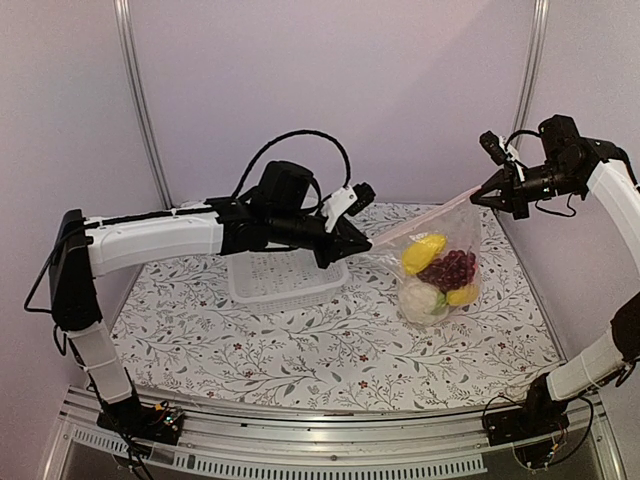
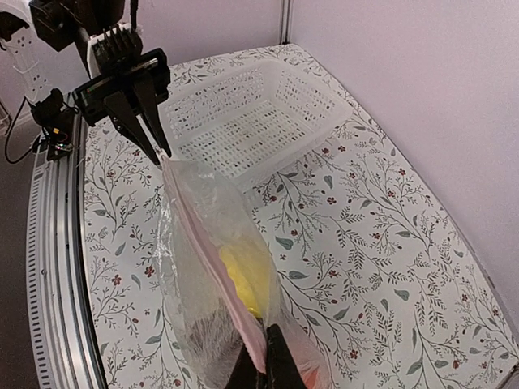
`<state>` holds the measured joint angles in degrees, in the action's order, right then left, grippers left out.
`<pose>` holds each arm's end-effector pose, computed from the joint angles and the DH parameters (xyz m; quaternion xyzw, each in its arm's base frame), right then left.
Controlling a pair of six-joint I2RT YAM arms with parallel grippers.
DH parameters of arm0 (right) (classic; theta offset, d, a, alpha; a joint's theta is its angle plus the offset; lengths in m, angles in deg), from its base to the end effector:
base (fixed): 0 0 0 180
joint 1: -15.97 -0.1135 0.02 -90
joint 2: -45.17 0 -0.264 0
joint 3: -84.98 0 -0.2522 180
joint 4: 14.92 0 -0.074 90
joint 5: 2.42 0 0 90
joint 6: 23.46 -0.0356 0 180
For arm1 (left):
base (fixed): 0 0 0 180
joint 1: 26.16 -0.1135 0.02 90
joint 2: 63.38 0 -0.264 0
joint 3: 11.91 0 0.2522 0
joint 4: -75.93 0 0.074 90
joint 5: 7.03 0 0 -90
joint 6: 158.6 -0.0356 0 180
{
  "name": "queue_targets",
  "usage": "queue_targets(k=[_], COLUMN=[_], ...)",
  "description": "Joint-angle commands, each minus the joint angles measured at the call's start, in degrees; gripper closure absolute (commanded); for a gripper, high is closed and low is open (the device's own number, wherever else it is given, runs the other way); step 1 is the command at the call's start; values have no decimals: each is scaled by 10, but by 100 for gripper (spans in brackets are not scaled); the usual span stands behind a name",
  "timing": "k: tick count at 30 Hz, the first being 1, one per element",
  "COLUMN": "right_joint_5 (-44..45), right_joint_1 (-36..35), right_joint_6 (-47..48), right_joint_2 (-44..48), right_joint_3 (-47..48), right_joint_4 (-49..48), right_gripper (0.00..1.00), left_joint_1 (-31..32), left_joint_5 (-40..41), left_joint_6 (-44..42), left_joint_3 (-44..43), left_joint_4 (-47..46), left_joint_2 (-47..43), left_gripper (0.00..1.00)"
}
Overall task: Place the food in the zip-top bag and seal the zipper
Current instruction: Zip the zipper of the food storage bag.
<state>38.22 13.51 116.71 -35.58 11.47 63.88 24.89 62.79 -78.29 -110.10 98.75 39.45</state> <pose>0.2617 0.0383 0.4059 -0.5006 0.7139 0.2458 0.4234 0.2578 -0.3385 0.3010 0.5039 0.6801 -0.3206 0.4252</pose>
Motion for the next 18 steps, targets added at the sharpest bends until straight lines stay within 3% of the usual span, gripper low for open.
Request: queue_targets(k=[1,11,18], right_joint_5=[3,-2,-12], right_joint_1=[20,20,20], right_joint_6=[-9,-17,-22], right_joint_2=[3,0,-13], right_joint_3=[28,30,25], right_joint_4=[-47,-51,-74], right_gripper=[100,100,100], left_joint_1=[-28,-41,-51], left_joint_5=[21,10,-11], left_joint_6=[11,18,14], left_joint_3=[41,68,27], left_joint_4=[69,55,34], left_joint_2=[-16,-28,-14], left_gripper=[95,95,96])
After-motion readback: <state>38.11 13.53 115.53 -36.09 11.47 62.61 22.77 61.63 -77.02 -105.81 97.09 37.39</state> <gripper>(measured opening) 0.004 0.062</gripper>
